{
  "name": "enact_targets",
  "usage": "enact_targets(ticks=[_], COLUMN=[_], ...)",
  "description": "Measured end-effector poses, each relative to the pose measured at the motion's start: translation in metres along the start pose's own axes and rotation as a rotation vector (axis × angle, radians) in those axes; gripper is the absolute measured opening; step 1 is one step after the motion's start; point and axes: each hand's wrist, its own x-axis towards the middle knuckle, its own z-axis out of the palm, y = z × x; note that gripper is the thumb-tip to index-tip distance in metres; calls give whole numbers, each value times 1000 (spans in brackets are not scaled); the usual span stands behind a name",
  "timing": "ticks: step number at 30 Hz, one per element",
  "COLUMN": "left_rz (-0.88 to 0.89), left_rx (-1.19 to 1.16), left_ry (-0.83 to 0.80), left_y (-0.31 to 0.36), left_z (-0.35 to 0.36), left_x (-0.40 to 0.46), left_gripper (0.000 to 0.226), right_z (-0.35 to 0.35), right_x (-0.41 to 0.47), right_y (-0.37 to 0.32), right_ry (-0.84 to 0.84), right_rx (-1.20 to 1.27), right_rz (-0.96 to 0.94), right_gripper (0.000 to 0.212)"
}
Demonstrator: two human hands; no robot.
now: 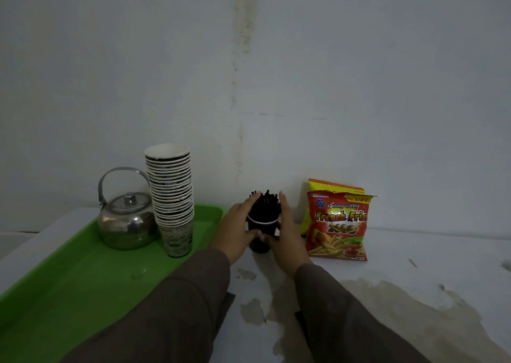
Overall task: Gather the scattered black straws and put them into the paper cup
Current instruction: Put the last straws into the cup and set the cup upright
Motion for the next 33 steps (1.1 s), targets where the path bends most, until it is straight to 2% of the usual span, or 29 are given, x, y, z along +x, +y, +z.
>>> enact_targets(ticks=[10, 25, 33], left_rz=[24, 0, -86], left_rx=[79, 100, 196], left_ry=[43, 52, 9], left_y=[0, 7, 11], left_z=[6, 17, 3], left_x=[11, 14, 6], left_gripper=[73, 73, 94], right_z=[-23, -21, -26], right_x=[26, 31, 22], right_y=[1, 3, -12], right_ry=[-265, -197, -151], right_rx=[-9, -39, -147], right_rz=[88, 104, 80], right_gripper=[107, 108, 121])
